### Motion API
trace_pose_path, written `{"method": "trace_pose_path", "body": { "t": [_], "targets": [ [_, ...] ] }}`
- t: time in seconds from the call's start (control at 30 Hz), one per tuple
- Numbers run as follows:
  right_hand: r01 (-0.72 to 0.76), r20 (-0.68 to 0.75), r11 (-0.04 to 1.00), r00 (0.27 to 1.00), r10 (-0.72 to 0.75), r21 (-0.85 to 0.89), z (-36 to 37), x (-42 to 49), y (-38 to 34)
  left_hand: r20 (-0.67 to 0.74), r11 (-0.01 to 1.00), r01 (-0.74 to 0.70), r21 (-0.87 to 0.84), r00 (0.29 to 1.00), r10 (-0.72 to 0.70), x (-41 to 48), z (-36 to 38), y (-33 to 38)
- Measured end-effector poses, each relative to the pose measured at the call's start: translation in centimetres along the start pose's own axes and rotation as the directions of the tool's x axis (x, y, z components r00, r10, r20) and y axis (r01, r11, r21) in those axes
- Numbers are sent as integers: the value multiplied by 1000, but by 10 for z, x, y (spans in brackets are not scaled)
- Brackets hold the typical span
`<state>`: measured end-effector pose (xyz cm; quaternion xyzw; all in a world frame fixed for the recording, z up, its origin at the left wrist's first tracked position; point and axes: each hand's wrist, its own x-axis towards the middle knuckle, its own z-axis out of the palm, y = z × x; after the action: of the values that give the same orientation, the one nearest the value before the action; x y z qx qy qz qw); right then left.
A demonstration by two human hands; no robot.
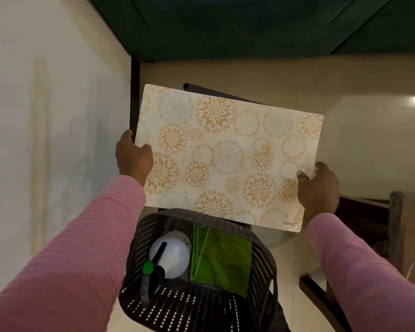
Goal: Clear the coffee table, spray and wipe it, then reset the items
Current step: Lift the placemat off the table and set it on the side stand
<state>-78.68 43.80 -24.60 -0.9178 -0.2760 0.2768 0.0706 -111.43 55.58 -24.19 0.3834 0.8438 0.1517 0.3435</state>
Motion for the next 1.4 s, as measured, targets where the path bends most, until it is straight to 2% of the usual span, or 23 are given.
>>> {"method": "trace_pose_path", "body": {
  "t": [0.17, 0.27, 0.37, 0.57, 0.77, 0.87, 1.03, 1.3, 1.4],
  "targets": [
    [124, 24, 991, 992, -123, -57, 0, -20, -8, 73, 983, -126, 133, 990, 117, -29, -3, 9],
    [214, 24, 975, 977, -213, -56, -9, -36, -13, 150, 930, -298, 214, 951, 270, -56, -10, 15],
    [285, 3, 958, 959, -285, -40, -31, -57, -21, 203, 880, -396, 263, 914, 351, -86, -22, 21],
    [360, 10, 932, 933, -360, -46, -98, -141, -36, 266, 800, -501, 330, 863, 430, -193, -71, 40],
    [489, 51, 858, 872, -487, -157, -163, -259, -12, 335, 695, -613, 376, 789, 514, -325, -132, 38],
    [541, 44, 817, 838, -544, -200, -184, -298, 10, 341, 665, -634, 395, 773, 534, -368, -150, 34],
    [554, 26, 803, 826, -563, -220, -212, -326, 56, 376, 607, -671, 426, 741, 556, -422, -160, 23],
    [604, 14, 765, 787, -617, -223, -249, -320, 125, 319, 536, -673, 510, 727, 609, -496, -133, 16],
    [642, 38, 727, 755, -655, -242, -272, -313, 167, 299, 557, -652, 515, 746, 595, -541, -113, 15]
  ]
}}
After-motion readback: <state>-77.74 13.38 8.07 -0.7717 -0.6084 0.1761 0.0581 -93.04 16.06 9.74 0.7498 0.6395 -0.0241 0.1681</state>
